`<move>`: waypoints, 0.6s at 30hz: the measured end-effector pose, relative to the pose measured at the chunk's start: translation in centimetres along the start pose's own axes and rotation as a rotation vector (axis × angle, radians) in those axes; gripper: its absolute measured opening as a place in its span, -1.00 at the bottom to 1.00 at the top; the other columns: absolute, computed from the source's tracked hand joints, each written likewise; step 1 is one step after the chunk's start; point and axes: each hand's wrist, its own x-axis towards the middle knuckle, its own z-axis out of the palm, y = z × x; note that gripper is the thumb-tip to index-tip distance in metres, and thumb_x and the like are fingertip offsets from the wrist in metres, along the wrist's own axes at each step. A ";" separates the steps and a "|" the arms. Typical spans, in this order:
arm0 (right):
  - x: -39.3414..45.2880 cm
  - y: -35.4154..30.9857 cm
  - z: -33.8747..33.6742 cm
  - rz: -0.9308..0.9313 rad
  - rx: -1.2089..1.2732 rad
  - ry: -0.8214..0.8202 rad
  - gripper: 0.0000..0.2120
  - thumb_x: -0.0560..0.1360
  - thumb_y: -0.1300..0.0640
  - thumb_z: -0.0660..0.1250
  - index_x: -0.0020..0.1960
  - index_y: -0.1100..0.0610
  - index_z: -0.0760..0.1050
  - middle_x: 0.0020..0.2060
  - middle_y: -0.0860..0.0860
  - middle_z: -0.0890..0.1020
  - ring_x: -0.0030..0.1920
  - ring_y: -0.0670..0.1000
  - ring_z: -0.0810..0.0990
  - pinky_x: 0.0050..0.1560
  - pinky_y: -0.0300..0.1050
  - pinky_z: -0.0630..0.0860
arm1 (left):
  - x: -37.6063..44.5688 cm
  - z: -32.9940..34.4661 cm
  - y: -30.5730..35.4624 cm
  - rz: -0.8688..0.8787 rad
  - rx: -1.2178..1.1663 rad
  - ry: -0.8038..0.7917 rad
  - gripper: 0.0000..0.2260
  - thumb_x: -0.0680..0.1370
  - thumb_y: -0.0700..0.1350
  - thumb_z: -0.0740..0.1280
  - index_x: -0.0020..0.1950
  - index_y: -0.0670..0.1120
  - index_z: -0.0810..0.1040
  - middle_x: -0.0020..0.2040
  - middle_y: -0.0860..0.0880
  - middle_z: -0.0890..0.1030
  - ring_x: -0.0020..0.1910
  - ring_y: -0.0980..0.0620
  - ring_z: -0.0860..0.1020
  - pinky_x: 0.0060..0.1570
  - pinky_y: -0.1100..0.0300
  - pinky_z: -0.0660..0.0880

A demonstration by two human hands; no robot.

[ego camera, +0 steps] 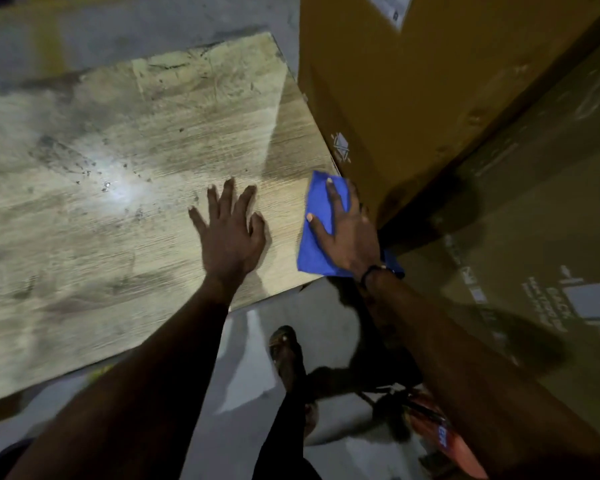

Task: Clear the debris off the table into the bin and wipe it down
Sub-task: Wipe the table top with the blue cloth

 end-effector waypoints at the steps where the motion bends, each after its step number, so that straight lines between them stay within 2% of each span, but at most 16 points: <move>1: -1.1 0.1 -0.2 0.010 -0.008 -0.011 -0.24 0.66 -0.38 0.10 0.72 0.00 0.11 0.66 0.24 0.17 0.41 0.37 0.47 0.20 0.15 0.57 | -0.1 0.2 0.2 -0.001 0.011 0.001 -0.48 0.68 0.15 0.05 0.66 0.15 0.27 0.73 -0.01 0.14 0.72 -0.17 0.02 0.56 -0.47 -0.04; 5: -2.2 -0.1 -0.5 0.013 -0.082 -0.068 -0.23 0.67 -0.38 0.01 0.73 0.02 0.00 0.66 0.28 0.09 0.42 0.40 0.41 0.24 0.21 0.54 | -0.3 0.2 0.2 -0.005 0.040 0.020 -0.49 0.69 0.14 0.05 0.67 0.17 0.24 0.74 0.02 0.08 0.72 -0.16 -0.02 0.56 -0.46 -0.03; 9: 3.4 -1.0 0.4 -0.031 -0.117 -0.051 -0.22 0.67 -0.38 -0.01 0.72 0.08 0.05 0.63 0.34 0.17 0.35 0.41 0.46 0.17 0.21 0.55 | -0.4 0.6 0.3 -0.004 0.047 0.043 -0.50 0.70 0.13 0.06 0.67 0.17 0.25 0.74 0.02 0.08 0.72 -0.15 -0.02 0.58 -0.43 -0.04; 13: 8.1 -2.5 0.5 -0.005 -0.115 -0.109 -0.18 0.64 -0.41 -0.07 0.74 0.07 0.00 0.65 0.33 0.14 0.45 0.43 0.39 0.26 0.26 0.53 | -0.2 0.9 0.1 -0.003 0.076 0.056 -0.51 0.71 0.11 0.08 0.67 0.16 0.25 0.74 0.02 0.08 0.72 -0.16 -0.01 0.57 -0.43 -0.01; 16: 5.8 -2.6 -0.4 -0.021 -0.120 -0.091 -0.20 0.65 -0.40 -0.06 0.73 0.05 0.03 0.66 0.31 0.11 0.38 0.40 0.42 0.22 0.23 0.56 | -0.3 0.8 0.2 -0.014 0.080 0.052 -0.51 0.71 0.12 0.08 0.67 0.16 0.25 0.74 0.02 0.07 0.72 -0.14 -0.01 0.58 -0.41 -0.02; 18: 2.7 -2.4 -1.1 -0.008 -0.083 -0.137 -0.23 0.67 -0.39 -0.03 0.73 0.01 -0.02 0.69 0.25 0.02 0.39 0.38 0.38 0.24 0.23 0.53 | -0.3 0.6 0.3 -0.019 0.074 0.050 -0.51 0.72 0.12 0.08 0.68 0.16 0.25 0.74 0.02 0.06 0.72 -0.13 -0.02 0.58 -0.41 -0.03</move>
